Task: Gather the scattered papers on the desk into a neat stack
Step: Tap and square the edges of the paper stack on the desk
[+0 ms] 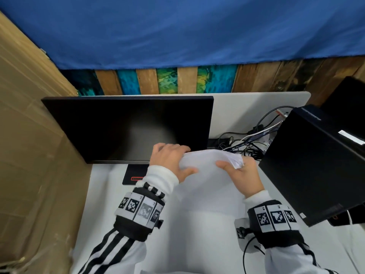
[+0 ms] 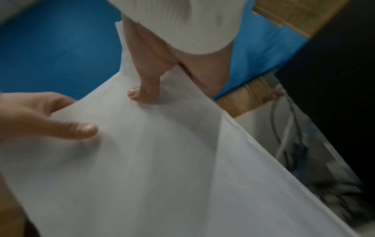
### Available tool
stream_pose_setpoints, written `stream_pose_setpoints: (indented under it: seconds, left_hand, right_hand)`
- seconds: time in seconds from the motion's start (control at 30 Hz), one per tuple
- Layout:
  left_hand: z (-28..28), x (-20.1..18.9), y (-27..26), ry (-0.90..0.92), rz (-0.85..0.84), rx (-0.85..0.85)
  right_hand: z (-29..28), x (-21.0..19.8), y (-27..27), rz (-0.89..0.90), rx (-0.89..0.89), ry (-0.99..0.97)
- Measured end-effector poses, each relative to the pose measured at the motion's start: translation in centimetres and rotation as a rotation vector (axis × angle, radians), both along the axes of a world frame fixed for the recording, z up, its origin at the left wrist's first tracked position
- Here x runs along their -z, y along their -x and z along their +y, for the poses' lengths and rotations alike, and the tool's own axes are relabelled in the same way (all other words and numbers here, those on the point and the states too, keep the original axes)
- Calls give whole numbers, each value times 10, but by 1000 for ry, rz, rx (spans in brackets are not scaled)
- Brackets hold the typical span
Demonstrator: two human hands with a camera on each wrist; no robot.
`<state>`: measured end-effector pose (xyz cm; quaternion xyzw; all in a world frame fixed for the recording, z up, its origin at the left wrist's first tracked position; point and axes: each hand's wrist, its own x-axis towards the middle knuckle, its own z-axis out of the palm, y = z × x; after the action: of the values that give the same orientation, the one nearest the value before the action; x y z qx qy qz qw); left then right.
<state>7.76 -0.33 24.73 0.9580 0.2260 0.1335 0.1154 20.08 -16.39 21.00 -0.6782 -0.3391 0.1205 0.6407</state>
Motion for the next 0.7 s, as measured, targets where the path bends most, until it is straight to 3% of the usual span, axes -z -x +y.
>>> stream_pose_setpoints:
  seconds: [0.1, 0.2, 0.43, 0.57, 0.7]
  left_hand:
    - [-3, -11, -5, 174, 21, 37]
    - [-7, -14, -5, 212, 53, 5]
    - [40, -4, 29, 639, -307, -221]
    - [54, 0, 41, 791, -387, -270]
    - [67, 11, 49, 842, -490, -251]
  right_hand:
    - [9, -20, 7, -186, -105, 78]
    - [9, -22, 2, -252, -121, 109]
    - [-41, 45, -39, -150, -86, 589]
    - [-55, 54, -52, -81, 38, 537]
    - [-62, 52, -47, 298, 60, 215]
